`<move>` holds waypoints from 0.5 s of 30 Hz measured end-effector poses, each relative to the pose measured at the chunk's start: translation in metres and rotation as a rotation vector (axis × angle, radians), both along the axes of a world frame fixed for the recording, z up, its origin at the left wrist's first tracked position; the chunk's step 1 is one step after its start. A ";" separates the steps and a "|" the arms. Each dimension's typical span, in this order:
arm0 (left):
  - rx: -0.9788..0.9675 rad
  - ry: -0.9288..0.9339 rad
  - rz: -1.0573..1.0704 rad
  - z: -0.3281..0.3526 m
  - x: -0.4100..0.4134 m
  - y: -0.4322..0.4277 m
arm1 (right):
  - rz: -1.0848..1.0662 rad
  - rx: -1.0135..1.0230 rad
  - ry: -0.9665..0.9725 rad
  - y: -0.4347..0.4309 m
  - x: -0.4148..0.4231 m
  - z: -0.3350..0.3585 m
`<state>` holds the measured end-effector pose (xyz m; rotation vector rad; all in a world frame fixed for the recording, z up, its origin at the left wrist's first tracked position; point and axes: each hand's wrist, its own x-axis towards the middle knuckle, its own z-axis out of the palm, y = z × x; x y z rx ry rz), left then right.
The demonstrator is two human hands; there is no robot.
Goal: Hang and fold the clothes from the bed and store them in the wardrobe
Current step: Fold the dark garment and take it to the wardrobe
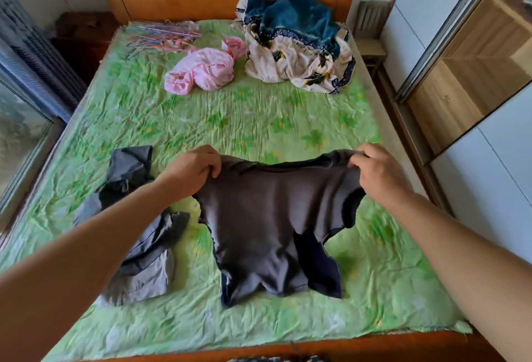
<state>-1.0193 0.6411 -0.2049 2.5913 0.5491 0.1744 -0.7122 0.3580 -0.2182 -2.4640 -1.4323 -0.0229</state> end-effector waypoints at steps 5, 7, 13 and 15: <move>0.124 0.193 0.050 -0.048 0.044 0.051 | 0.121 -0.126 -0.021 0.058 0.044 -0.036; 0.141 0.273 0.036 -0.069 0.067 0.074 | 0.158 -0.190 -0.041 0.085 0.067 -0.053; 0.366 0.432 0.076 -0.124 0.158 0.156 | 0.144 -0.358 -0.193 0.187 0.146 -0.113; 0.413 0.520 0.204 -0.151 0.187 0.172 | 0.049 -0.407 -0.175 0.214 0.158 -0.145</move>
